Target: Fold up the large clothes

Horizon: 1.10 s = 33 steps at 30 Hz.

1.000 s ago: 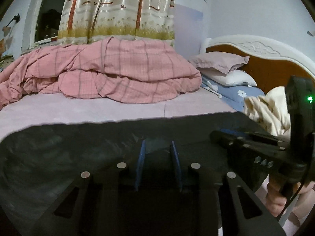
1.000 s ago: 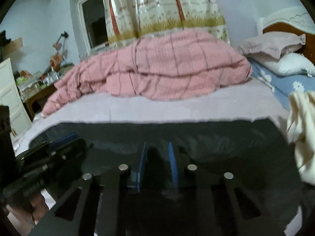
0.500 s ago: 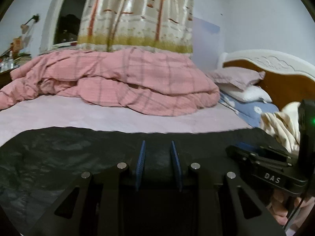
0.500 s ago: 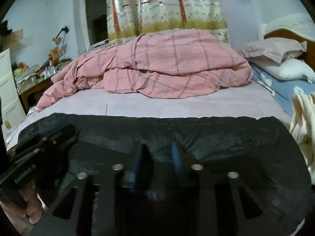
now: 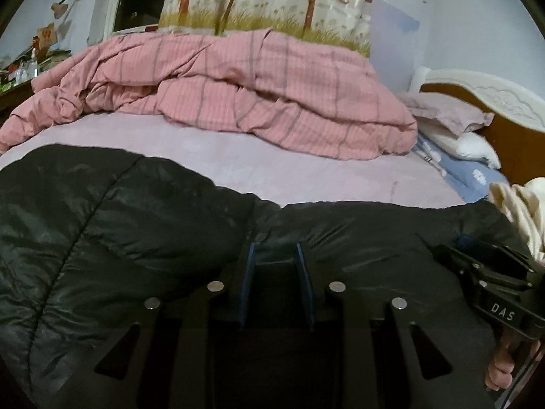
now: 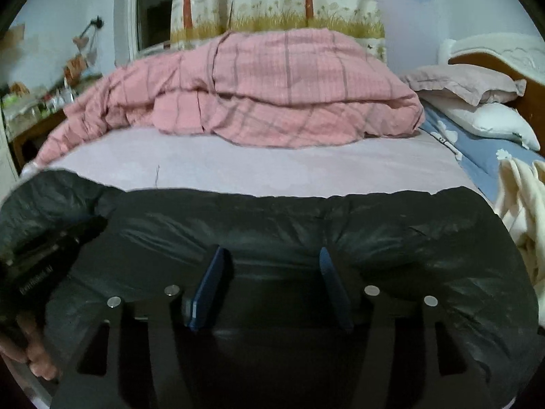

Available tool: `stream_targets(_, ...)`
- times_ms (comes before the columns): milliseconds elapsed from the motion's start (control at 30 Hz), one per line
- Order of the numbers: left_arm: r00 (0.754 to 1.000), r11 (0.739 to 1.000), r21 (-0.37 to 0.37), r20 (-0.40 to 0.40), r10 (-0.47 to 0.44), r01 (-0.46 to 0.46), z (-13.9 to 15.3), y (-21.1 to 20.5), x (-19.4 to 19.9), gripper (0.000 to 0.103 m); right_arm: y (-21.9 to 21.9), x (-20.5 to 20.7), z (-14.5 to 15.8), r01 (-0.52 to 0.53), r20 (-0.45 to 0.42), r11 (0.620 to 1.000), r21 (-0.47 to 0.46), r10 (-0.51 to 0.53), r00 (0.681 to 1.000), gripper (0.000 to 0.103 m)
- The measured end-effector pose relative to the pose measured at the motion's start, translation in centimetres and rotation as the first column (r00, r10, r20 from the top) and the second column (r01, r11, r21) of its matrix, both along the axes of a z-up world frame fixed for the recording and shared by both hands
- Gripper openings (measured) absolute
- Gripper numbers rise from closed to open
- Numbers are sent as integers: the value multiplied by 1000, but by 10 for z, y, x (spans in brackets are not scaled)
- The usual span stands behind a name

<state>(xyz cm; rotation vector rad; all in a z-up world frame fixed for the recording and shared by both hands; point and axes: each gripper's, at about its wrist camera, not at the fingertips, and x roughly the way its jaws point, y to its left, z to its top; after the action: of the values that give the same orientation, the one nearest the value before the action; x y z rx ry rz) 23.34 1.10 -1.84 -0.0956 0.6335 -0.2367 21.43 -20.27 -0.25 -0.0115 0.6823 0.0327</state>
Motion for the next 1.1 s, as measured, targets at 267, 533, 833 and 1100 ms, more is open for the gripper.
stream_targets(267, 997, 995, 101, -72, -12, 19, -13, -12, 6, 24, 2, 9, -13, -20, -85, 998, -66, 14, 996, 65)
stream_targets(533, 996, 996, 63, -54, 69, -65, -7, 14, 6, 3, -27, 12, -11, 16, -77, 995, -102, -24, 997, 65)
stream_targets(833, 993, 962, 251, -13, 115, -108, -3, 34, 3, 4, -66, 13, -12, 75, -90, 986, -146, -89, 992, 78)
stream_targets(1100, 968, 934, 258, 13, 251, -246, 3, 107, 14, 4, -115, 17, -16, 170, -139, 985, -28, -173, 975, 86)
